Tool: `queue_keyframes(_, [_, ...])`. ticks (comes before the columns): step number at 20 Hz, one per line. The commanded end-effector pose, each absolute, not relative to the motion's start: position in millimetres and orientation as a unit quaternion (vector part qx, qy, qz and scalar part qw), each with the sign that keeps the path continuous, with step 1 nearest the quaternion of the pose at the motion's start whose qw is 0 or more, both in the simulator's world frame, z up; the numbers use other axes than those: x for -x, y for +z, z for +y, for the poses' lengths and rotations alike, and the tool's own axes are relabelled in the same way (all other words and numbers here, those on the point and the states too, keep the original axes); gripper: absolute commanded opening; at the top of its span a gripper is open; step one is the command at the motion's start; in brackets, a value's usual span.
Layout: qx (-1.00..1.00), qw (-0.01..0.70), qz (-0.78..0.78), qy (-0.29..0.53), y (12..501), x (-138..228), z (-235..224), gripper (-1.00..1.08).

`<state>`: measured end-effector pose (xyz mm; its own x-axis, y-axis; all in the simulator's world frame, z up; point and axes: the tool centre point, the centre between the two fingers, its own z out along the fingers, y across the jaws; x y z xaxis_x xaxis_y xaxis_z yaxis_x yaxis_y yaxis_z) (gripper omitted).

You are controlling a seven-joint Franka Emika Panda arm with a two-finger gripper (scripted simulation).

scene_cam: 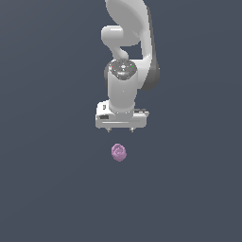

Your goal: Pick up the object and move it to a goal position.

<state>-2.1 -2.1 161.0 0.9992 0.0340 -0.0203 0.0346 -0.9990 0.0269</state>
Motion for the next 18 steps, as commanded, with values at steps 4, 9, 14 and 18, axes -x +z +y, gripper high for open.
queue_keyframes(4, [-1.000, 0.016, 0.023, -0.010, 162.4, 1.8, -1.0, 1.00])
queue_keyframes(9, [-0.999, 0.025, 0.044, -0.013, 167.9, 0.8, 3.4, 1.00])
queue_keyframes(14, [-0.999, 0.025, 0.046, -0.013, 167.8, 0.6, 3.4, 1.00])
queue_keyframes(18, [-0.998, 0.025, 0.056, -0.013, 166.6, -0.8, 3.1, 1.00])
